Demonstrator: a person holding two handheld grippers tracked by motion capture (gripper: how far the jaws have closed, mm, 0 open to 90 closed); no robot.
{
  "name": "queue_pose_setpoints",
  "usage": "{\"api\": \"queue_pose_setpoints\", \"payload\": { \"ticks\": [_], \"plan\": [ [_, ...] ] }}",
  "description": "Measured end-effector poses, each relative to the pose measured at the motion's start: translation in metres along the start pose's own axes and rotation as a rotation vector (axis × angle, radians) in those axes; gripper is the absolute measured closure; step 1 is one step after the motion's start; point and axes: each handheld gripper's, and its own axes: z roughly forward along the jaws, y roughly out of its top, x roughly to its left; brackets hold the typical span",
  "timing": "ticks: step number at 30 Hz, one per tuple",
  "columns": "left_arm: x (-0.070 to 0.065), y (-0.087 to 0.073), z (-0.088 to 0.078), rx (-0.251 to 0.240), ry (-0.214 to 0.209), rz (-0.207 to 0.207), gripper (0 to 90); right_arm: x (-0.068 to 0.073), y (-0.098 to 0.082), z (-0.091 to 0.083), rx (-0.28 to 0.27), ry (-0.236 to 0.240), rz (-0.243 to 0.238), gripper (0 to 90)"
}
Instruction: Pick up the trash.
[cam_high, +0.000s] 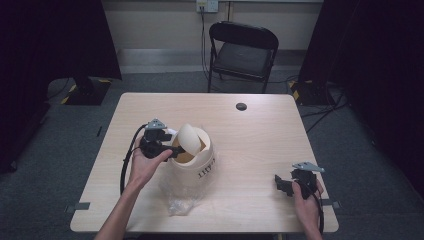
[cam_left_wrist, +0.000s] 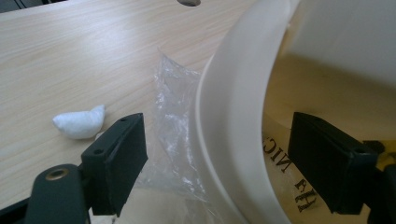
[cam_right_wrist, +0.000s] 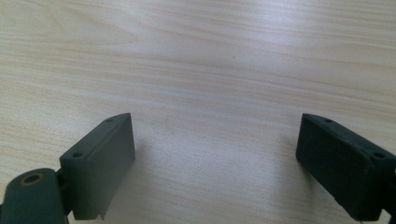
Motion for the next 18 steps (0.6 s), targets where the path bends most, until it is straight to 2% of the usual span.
{"api": "queue_pose_setpoints", "payload": {
  "ticks": [4,7,8,9,10,11,12,13,14,15,18],
  "plan": [
    [0.007,-0.004,-0.011,-0.03,-0.026,-0.033,18.9,0.0,0.0,0.0,0.0,0.001,0.0,10.7],
    [0.017,-0.014,-0.031,-0.082,-0.055,-0.071,18.8,0.0,0.001,0.001,0.001,0.0,0.0,10.7],
    [0.023,-0.016,-0.036,-0.109,-0.087,-0.098,18.8,0.0,0.001,0.001,0.001,0.0,0.0,10.7],
    [0.028,-0.019,-0.042,-0.137,-0.094,-0.128,18.8,0.0,0.001,0.001,0.001,0.0,0.0,10.7],
    [0.034,-0.021,-0.048,-0.156,-0.073,-0.145,18.8,0.0,0.001,0.001,0.001,0.0,-0.001,10.7],
    [0.034,-0.021,-0.048,-0.156,-0.073,-0.145,18.8,0.0,0.001,0.001,0.001,0.0,-0.001,10.7],
    [0.044,-0.027,-0.056,-0.171,-0.039,-0.175,18.8,0.0,0.001,0.001,0.002,0.0,-0.001,10.7],
    [0.044,-0.027,-0.056,-0.171,-0.039,-0.175,18.9,0.0,0.001,0.001,0.001,-0.001,-0.001,10.7],
    [0.053,-0.032,-0.058,-0.162,-0.019,-0.193,18.9,0.0,0.001,0.001,0.001,-0.001,-0.001,10.7],
    [0.053,-0.032,-0.058,-0.162,-0.019,-0.193,19.0,0.0,0.001,0.001,0.001,-0.001,-0.001,10.7],
    [0.065,-0.036,-0.054,-0.128,0.034,-0.194,19.7,0.0,0.001,0.001,0.001,0.0,-0.001,10.7]
  ]
}}
